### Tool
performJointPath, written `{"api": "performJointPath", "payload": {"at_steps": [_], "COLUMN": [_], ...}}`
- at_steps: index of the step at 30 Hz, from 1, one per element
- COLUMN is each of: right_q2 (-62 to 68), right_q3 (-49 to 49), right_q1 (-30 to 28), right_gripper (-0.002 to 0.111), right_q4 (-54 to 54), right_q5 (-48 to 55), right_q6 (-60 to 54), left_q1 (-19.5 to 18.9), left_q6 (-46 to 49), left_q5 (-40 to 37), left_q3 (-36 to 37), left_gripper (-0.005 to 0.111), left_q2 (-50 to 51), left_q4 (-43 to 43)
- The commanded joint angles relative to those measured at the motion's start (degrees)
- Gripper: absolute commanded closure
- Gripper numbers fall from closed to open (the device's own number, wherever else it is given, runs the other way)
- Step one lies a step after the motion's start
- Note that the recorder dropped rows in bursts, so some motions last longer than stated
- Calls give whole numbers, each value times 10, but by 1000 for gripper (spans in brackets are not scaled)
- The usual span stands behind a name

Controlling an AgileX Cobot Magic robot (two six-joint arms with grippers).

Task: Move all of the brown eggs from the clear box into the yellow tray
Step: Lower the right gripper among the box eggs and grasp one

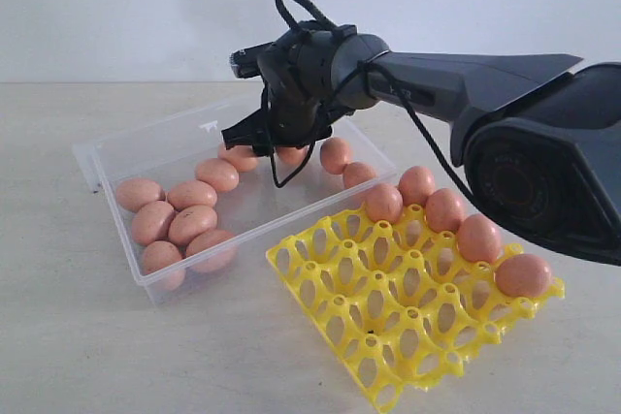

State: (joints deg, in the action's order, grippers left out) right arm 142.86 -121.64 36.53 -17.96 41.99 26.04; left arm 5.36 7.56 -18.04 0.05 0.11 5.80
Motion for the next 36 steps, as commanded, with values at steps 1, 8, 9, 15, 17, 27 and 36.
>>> {"api": "performJointPath", "payload": {"at_steps": [1, 8, 9, 15, 17, 27, 36], "right_q2": [0, 10, 11, 15, 16, -12, -28], "right_q3": [-3, -3, -3, -3, -3, -3, -3], "right_q1": [-1, -1, -1, -1, -1, 0, 0], "right_gripper": [50, 71, 75, 80, 80, 80, 49], "right_q4": [-16, -15, -7, 19, 19, 77, 85], "right_q5": [-36, 16, 25, 54, 55, 83, 171], "right_q6": [25, 46, 36, -25, -25, -90, -152], "left_q1": [0, 0, 0, 0, 0, 0, 0], "left_q6": [0, 0, 0, 0, 0, 0, 0], "left_q5": [5, 5, 5, 5, 5, 5, 5], "left_q3": [-1, -1, -1, -1, -1, -1, -1], "left_gripper": [111, 111, 111, 111, 111, 111, 111], "left_q2": [-1, -1, -1, -1, -1, -1, -1], "left_q4": [-4, -4, -4, -4, -4, -4, -4]}}
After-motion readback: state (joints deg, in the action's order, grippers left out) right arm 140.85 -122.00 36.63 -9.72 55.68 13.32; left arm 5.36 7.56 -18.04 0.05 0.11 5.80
